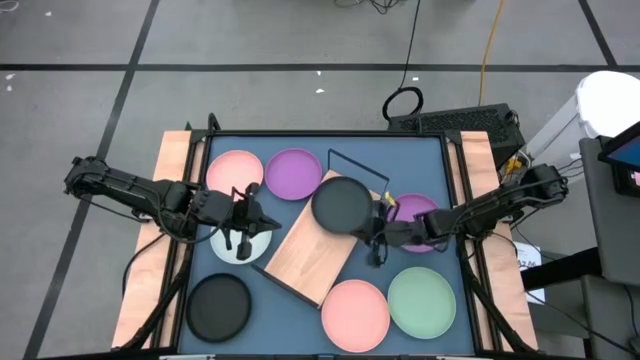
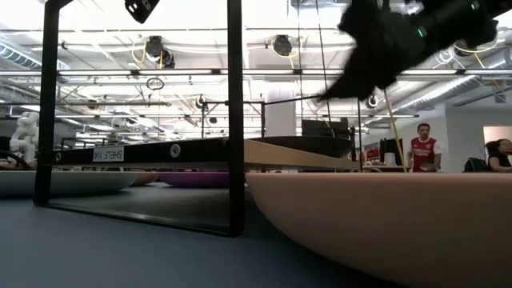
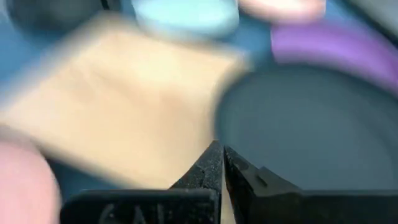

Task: Place and stack plates onto a shelf
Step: Put the top black plate on the shelf

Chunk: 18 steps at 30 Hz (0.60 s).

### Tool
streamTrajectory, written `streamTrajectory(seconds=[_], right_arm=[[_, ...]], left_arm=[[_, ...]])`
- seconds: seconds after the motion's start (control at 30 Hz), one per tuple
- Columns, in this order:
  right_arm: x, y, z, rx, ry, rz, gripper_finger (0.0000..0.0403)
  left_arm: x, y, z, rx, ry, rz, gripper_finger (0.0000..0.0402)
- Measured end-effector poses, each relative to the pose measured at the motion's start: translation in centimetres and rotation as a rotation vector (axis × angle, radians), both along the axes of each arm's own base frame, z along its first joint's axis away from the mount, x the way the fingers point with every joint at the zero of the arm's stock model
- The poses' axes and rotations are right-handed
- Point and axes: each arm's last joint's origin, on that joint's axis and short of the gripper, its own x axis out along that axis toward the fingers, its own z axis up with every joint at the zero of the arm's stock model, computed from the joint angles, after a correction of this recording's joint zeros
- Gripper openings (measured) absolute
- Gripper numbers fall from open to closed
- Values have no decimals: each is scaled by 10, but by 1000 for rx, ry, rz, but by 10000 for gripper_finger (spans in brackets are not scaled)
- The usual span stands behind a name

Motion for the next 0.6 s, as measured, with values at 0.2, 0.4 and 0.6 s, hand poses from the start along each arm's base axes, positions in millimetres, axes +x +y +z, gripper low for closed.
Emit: streamTrajectory(seconds=[0.2,0.4,0.6], right_arm=[[21,6,3,5,-90,10,0],[52,14,-8,-39,51,14,0],[73,18,-10,-91,131,-31,0]], left_arm=[[0,1,0,22,-6,42,3],[1,1,2,33,-26,41,3],[1,1,2,38,-23,39,3]])
